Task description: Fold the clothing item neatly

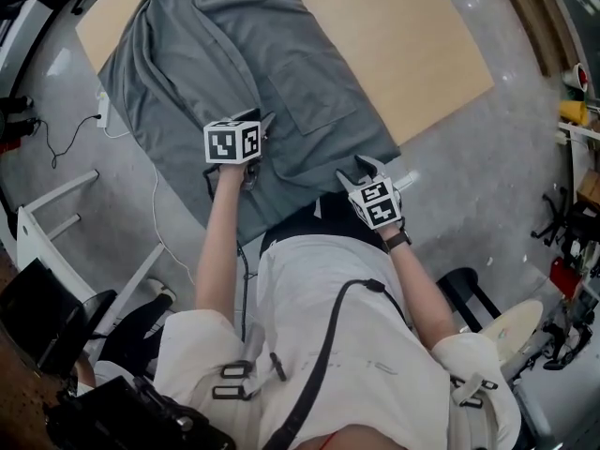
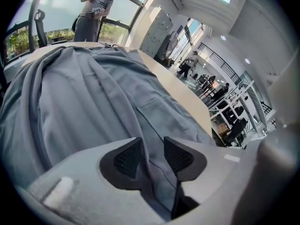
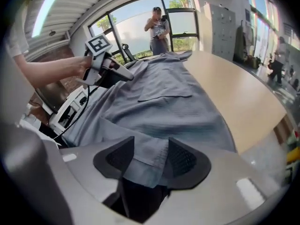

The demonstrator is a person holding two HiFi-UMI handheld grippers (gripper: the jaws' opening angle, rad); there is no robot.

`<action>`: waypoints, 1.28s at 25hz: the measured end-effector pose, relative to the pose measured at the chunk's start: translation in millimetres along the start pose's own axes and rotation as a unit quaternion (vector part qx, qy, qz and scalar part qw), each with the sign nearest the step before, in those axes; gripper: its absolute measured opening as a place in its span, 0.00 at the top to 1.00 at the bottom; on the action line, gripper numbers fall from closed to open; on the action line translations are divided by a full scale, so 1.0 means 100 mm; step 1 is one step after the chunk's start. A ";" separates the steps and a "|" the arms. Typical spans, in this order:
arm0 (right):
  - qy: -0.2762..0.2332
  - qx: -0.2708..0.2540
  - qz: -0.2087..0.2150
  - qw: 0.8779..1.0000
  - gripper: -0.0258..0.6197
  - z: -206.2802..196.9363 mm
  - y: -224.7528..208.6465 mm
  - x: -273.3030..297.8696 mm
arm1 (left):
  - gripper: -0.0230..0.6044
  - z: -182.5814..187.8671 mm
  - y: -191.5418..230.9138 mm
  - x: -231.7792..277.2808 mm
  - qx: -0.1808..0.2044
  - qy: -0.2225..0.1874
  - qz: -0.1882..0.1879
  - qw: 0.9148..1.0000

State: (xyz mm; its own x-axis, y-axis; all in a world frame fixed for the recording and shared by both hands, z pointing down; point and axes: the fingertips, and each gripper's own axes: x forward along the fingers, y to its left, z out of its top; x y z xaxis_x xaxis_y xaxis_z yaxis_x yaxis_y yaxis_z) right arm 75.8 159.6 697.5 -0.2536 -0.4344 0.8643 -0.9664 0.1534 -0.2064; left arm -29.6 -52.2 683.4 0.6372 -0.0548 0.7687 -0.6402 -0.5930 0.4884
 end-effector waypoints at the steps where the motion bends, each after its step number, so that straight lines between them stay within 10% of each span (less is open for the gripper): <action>1: 0.004 0.009 -0.011 1.000 0.60 -0.03 -0.04 0.02 | 0.70 -0.03 0.00 0.02 0.006 0.005 0.012 1.000; 9: -0.028 0.021 -0.043 0.998 0.86 -0.02 -0.09 -0.07 | 0.94 -0.15 -0.01 0.02 0.027 0.021 0.038 0.999; 18: -0.037 -0.063 0.205 0.976 0.89 -0.28 0.95 -0.59 | 0.95 -0.24 0.15 -0.24 -0.014 0.018 0.059 0.998; 26: 0.055 -0.107 0.264 0.957 0.89 -1.00 1.26 0.03 | 0.94 -0.37 0.27 -0.05 -0.033 0.018 0.099 0.994; 30: 0.085 -0.110 0.306 0.942 0.56 -1.25 1.41 0.23 | 0.89 -0.37 0.29 -0.10 -0.042 0.006 0.129 0.991; 32: 0.087 -0.131 0.317 0.935 0.55 -1.28 1.47 0.16 | 0.84 -0.38 0.19 -0.20 -0.044 -0.005 0.129 0.991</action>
State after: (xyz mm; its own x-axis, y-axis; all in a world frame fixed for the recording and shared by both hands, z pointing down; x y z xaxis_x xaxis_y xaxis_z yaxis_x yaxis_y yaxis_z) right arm -64.6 288.5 739.7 -0.7392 -0.0342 0.6726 -0.5748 0.5525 -0.6037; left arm -70.9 -32.0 693.4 0.4516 -0.2041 0.8686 -0.8169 -0.4860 0.3105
